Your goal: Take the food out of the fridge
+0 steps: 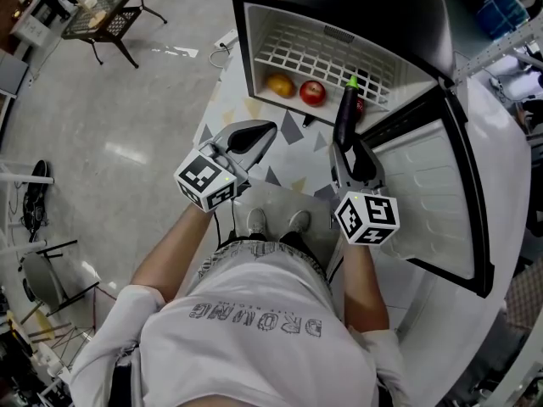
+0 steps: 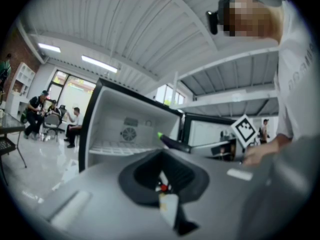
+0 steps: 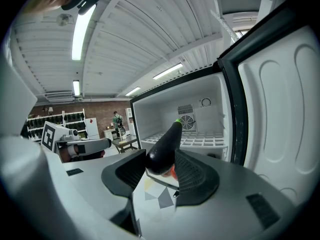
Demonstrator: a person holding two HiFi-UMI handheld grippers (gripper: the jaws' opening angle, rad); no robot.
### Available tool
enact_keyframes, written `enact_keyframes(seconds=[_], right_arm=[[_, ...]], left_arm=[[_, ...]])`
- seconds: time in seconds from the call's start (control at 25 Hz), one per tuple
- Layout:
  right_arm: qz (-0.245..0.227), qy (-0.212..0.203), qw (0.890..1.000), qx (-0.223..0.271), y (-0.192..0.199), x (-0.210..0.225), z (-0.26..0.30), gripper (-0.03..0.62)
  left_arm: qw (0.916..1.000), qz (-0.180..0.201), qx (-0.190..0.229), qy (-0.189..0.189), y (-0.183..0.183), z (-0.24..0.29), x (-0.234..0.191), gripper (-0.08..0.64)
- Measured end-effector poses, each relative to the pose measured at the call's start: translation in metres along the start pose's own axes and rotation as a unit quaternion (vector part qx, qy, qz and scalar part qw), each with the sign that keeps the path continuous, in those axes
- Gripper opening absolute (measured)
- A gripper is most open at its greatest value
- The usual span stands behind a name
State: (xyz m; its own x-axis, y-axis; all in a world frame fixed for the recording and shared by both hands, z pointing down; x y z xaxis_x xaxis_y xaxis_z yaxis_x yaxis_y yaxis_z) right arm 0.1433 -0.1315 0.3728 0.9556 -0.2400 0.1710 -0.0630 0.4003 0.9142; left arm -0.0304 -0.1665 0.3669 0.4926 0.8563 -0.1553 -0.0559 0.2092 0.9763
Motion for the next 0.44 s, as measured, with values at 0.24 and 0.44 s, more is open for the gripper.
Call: enact_keyframes(seconds=[0.24, 0.44], right_arm=[[0.001, -0.001, 1.000, -0.003, 0.0002, 0.0029, 0.0016, 0.170], [-0.001, -0.002, 1.000, -0.002, -0.0025, 0.0042, 0.0039, 0.170]], left_arm=[[1.0000, -0.001, -0.003, 0.000, 0.0007, 0.0028, -0.0020, 0.008], [1.0000, 0.001, -0.004, 0.001, -0.0001, 0.0057, -0.0045, 0.008]])
Point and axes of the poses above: the fingertips, and each gripper's own axes: z forward along the fingers, x to its right, y out of its underside, the point moved 3 cm from there along -z, backward along the fingers, and after that the axes turned 7 degrees about -x, right-handed, at the moved point
